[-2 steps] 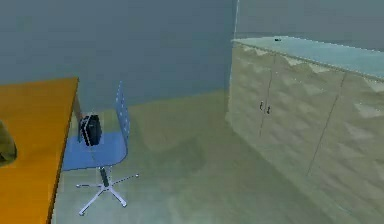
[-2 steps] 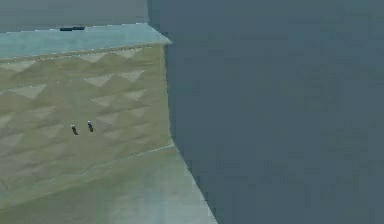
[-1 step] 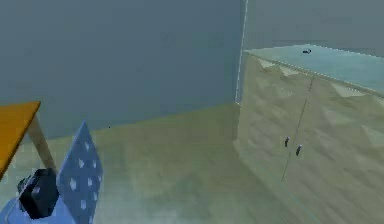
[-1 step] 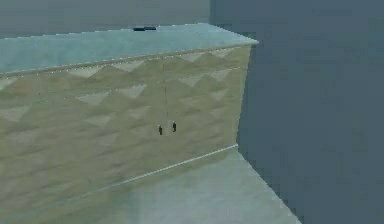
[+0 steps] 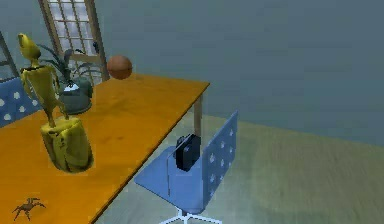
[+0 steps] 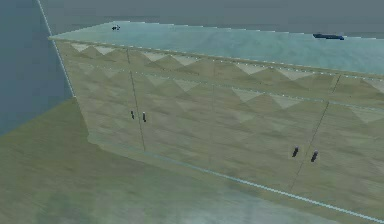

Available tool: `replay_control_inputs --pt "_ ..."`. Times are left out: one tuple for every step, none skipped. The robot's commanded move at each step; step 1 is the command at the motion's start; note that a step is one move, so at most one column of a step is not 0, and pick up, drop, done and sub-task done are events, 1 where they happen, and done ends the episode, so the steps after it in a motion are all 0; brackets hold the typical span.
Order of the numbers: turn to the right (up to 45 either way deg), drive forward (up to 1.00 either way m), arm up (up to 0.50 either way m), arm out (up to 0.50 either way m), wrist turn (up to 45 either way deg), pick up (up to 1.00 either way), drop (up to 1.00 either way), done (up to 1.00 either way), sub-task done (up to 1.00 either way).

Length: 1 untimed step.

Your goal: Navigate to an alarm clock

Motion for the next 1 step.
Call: replay_control_inputs --pt "0.0 0.0 0.0 0.0 0.0 0.0 0.0 1.0 0.0"
